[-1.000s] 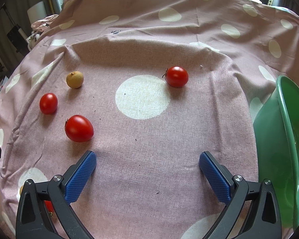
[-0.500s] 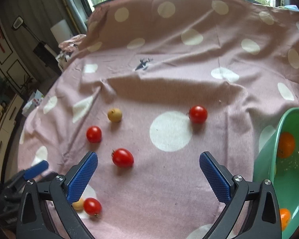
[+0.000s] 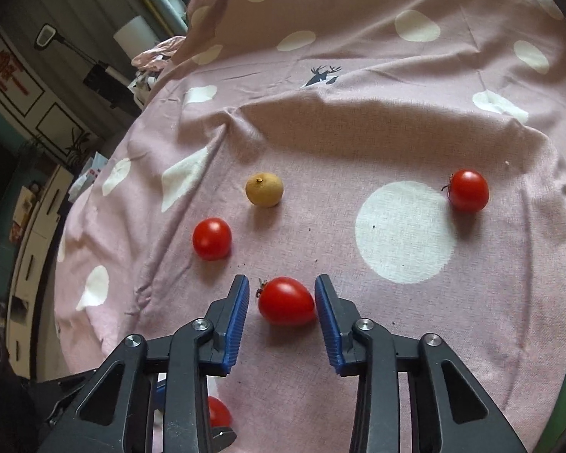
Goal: Organize fruits
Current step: 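Close the left gripper on a red tomato while the right gripper grasps another tomato, then carry both tomatoes over the green bowl and open both grippers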
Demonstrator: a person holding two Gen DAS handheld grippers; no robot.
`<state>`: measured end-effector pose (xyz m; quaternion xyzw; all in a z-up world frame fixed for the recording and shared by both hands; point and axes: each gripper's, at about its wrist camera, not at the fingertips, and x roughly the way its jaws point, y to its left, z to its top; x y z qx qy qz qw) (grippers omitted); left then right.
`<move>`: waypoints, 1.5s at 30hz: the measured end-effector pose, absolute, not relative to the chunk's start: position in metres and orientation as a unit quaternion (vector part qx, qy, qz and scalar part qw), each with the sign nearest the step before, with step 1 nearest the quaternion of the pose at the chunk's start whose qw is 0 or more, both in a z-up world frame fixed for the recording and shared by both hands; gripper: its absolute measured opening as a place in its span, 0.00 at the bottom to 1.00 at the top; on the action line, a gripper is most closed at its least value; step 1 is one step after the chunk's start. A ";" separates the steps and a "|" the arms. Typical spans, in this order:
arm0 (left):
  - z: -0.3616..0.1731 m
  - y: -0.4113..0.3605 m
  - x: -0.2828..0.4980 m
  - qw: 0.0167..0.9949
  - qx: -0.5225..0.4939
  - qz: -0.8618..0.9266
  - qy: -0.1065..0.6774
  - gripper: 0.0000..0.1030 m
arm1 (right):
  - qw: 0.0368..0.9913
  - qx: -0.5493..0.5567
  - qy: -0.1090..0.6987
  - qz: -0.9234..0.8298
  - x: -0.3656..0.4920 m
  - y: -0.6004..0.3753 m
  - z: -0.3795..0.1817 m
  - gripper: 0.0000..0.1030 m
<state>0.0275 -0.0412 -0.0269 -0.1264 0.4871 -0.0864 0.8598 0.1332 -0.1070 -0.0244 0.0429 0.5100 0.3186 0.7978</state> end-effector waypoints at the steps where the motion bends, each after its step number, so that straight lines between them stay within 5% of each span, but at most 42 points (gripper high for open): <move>1: -0.028 -0.042 0.028 0.858 -0.124 -0.086 0.491 0.32 | 0.798 0.042 0.510 0.317 0.133 -0.106 -0.026 0.31; 16: -0.032 -0.045 0.029 0.851 -0.135 -0.099 0.498 0.27 | 0.817 0.118 0.494 0.271 0.116 -0.169 -0.002 0.30; 26: 0.018 -0.050 0.015 0.880 -0.183 -0.132 0.417 0.27 | 0.855 0.174 0.427 0.237 0.092 -0.234 0.038 0.30; 45: 0.060 -0.218 0.072 0.859 -0.207 -0.289 0.369 0.27 | 0.897 0.227 0.378 0.039 0.089 -0.373 0.052 0.31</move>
